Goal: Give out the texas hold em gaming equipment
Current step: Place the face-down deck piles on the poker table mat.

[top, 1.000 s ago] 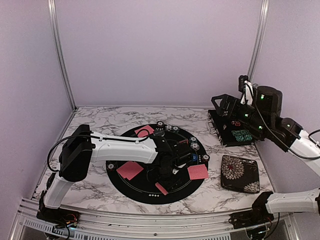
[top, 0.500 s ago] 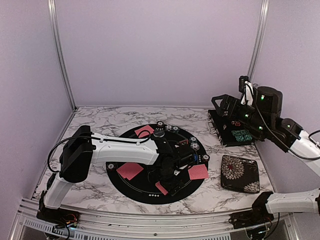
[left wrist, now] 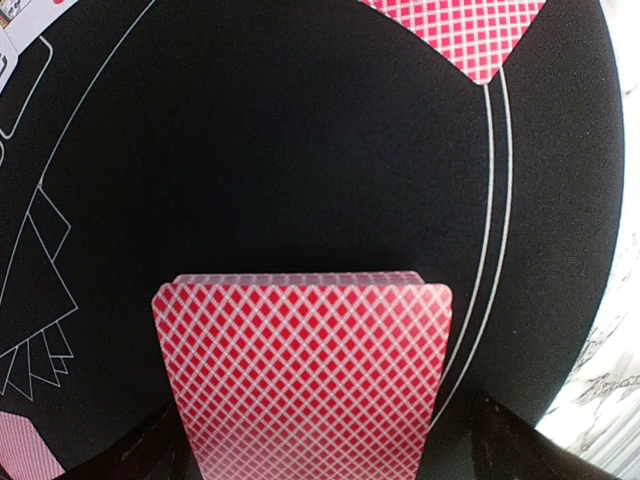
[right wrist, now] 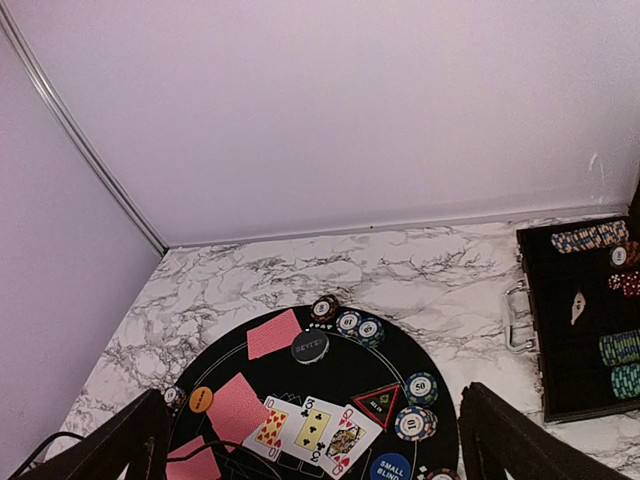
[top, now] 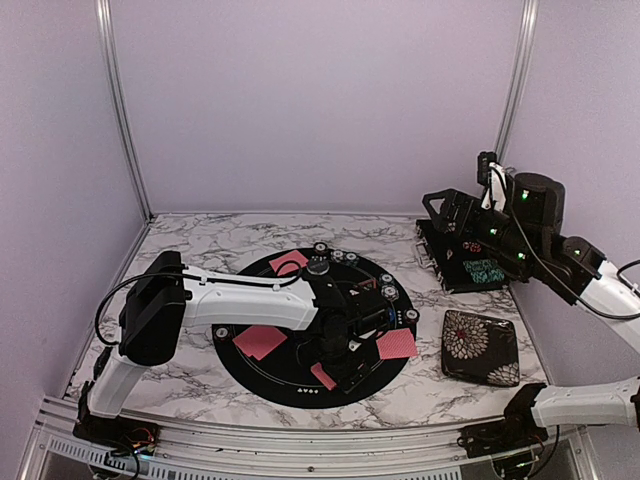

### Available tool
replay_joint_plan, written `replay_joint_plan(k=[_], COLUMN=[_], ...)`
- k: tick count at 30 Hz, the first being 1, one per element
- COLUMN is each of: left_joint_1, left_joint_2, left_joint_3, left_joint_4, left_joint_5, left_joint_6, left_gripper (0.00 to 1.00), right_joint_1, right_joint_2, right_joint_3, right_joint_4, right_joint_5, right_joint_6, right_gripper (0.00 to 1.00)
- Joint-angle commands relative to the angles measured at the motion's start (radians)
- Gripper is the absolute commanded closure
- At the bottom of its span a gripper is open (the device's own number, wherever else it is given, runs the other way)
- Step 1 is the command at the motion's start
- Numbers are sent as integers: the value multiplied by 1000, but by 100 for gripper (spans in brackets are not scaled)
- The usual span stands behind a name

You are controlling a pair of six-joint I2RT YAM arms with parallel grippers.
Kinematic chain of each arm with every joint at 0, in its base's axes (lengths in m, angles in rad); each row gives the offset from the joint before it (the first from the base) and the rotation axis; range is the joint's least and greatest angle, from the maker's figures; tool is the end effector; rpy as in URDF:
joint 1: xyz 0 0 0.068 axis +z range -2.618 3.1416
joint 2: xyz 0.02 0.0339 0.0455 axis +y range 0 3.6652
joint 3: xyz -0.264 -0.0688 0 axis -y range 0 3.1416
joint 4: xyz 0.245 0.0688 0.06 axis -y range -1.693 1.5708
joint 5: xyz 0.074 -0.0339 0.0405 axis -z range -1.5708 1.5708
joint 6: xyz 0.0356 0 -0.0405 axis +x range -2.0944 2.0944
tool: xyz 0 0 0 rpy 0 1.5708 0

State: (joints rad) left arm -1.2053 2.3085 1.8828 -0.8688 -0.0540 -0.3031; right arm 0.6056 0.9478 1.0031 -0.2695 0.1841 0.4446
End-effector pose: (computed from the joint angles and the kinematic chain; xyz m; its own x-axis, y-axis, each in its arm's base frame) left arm 0.1717 -0.4433 0.1569 -0.6050 0.7469 -0.2759 0.7824 0.6219 -0.0319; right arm 0.1795 0.1163 0.3782 -0.3352 0.2822 -0.8989 -0.2973 0.8737 0.3851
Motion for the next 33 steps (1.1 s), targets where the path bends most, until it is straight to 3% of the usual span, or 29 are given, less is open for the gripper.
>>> replay_joint_plan(k=[1,33], left_joint_1=[25,33], left_joint_2=[20,-151], left_joint_3=[-10,-56], left_joint_4=[24,14], left_joint_5=[-55,7], left_joint_6=[23,107], left_gripper=[1,1], right_joint_1=[-8,-8], right_joint_2=[-1,4], right_joint_3=[14,22], right_joint_4=[15,-30], right_joint_5=[-11,10], right_joint_6=[8,19], right_gripper=[2,1])
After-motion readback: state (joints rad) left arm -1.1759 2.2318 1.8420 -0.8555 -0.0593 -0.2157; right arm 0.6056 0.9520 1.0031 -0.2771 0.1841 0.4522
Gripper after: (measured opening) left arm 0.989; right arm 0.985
